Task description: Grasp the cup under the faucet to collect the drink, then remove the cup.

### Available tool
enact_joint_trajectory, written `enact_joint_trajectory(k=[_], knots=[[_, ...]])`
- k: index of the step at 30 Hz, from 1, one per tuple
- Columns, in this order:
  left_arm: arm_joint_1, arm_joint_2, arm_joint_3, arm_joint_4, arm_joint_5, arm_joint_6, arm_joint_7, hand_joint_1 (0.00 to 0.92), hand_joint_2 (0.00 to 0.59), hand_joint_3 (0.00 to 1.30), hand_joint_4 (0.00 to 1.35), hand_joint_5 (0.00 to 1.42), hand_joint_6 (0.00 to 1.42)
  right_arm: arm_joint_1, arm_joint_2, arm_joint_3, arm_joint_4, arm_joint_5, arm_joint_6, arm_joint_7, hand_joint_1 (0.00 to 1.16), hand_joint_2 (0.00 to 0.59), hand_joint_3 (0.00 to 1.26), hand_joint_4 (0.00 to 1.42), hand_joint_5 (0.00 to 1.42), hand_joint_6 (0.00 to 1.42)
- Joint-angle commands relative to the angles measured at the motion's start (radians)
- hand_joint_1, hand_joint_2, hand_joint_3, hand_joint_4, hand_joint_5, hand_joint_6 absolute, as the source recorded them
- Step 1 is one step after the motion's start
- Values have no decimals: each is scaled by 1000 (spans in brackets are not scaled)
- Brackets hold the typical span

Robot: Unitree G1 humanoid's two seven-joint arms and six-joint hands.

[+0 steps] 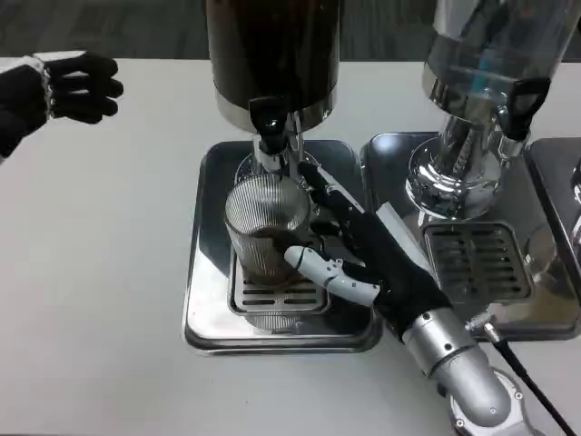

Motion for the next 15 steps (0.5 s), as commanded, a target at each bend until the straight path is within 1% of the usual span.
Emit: enact_joint_trajectory(k=[1,9,12,14,15], knots=[[42,25,5,4,32,-38,41,0,96,345,328,362,378,-3,-4,5,-2,-3,-18,5,525,232,45,13,28,177],[89,47,0,37,103,-95,109,0,98,336,306,343,328,-18,-6,10,13,-3,-13,20,530,230,36,11,28,164],[102,51,-10,52,119,-106,126,0,99,332,294,315,273,-29,-10,17,18,-20,-6,14,531,230,12,1,8,152],[108,52,-16,60,127,-109,134,0,103,332,290,305,266,-34,-11,21,22,-27,-3,16,535,227,0,0,0,146],[110,53,-19,64,131,-110,136,0,104,332,288,302,265,-37,-10,22,26,-31,-4,13,546,212,0,0,0,134]])
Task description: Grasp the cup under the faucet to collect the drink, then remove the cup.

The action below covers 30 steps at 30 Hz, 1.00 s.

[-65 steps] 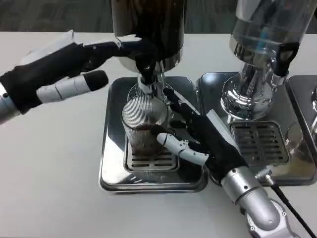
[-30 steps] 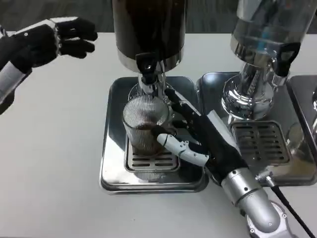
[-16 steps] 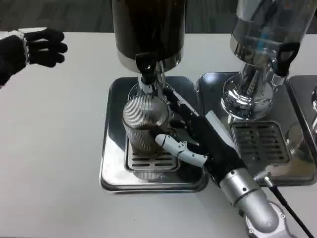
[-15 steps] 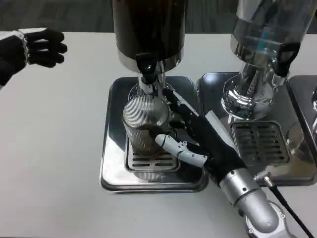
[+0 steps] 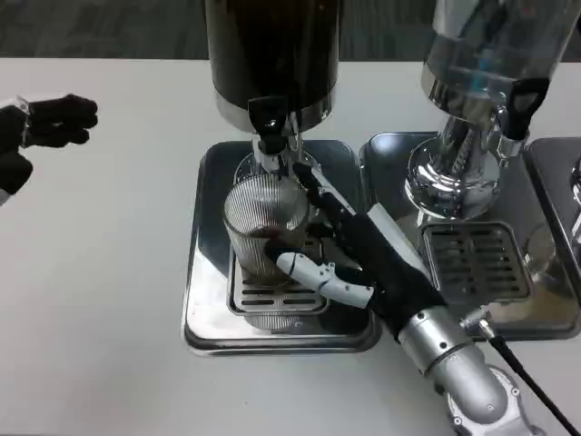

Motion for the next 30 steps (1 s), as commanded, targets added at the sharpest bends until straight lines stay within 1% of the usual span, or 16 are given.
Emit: enact_joint_trajectory(k=[1,12,20,25,26,30], knots=[[18,14,-16,24,18,-16,19,0,104,332,286,301,265,-22,-1,7,17,-9,-4,4,550,208,0,0,0,132],[40,24,-28,34,19,-13,27,0,116,343,279,287,250,-52,5,17,56,-11,-10,5,572,197,0,0,0,95],[50,34,-32,36,17,-11,36,0,115,345,279,286,249,-67,8,26,72,-30,-9,-9,573,195,0,0,0,69],[56,33,-39,39,22,-10,39,0,111,348,279,286,248,-69,16,26,78,-48,-10,-37,567,191,0,0,0,50],[57,33,-40,39,23,-11,39,0,111,349,279,286,248,-74,19,24,86,-43,-8,-30,567,191,0,0,0,49],[53,35,-44,48,29,-12,44,0,110,352,279,286,248,-84,26,25,102,-52,-13,-45,566,191,0,0,0,48]])
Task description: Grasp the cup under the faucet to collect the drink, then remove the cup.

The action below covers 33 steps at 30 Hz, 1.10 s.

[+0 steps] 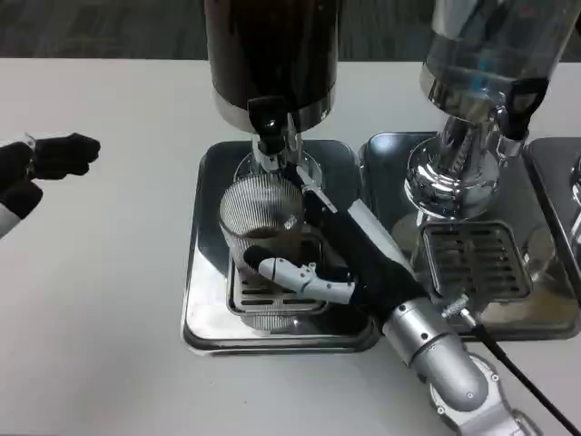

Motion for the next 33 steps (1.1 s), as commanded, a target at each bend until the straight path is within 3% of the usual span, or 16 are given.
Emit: enact_joint_trajectory(k=[1,33], knots=[[4,21,-8,20,21,-9,17,0,110,352,279,286,248,-20,9,2,21,-4,-12,-16,566,191,0,0,0,48],[-1,28,-16,39,23,1,7,0,123,363,311,286,267,-56,24,56,102,-102,-24,-166,588,188,0,0,0,99]])
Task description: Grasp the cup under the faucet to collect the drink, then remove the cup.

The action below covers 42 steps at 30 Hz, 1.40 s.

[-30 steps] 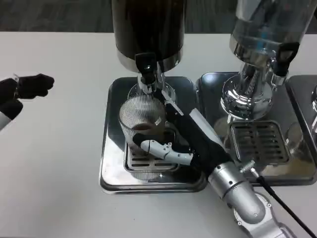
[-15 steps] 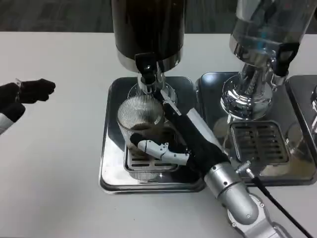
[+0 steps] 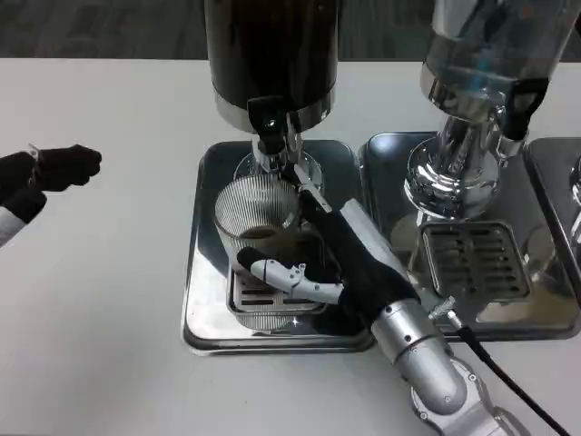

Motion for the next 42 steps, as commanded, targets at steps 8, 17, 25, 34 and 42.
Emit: enact_joint_trajectory(k=[8,17,25,34,42], knots=[[-2,24,-8,11,3,3,-1,0,134,367,326,289,269,-9,11,19,10,-33,6,-46,590,188,0,0,10,142],[4,24,-7,8,1,6,-2,0,147,367,337,292,280,3,18,28,-1,-52,22,-77,614,185,10,46,109,251],[10,29,-4,6,2,9,0,0,154,367,338,293,282,10,26,35,-2,-78,12,-120,616,185,87,137,207,389],[6,37,-9,11,7,0,1,0,157,367,350,293,283,17,19,51,-8,-125,14,-173,626,197,167,192,281,480],[1,42,-11,11,17,-4,4,0,160,367,352,293,284,15,21,63,4,-142,18,-205,628,199,192,229,333,582]])
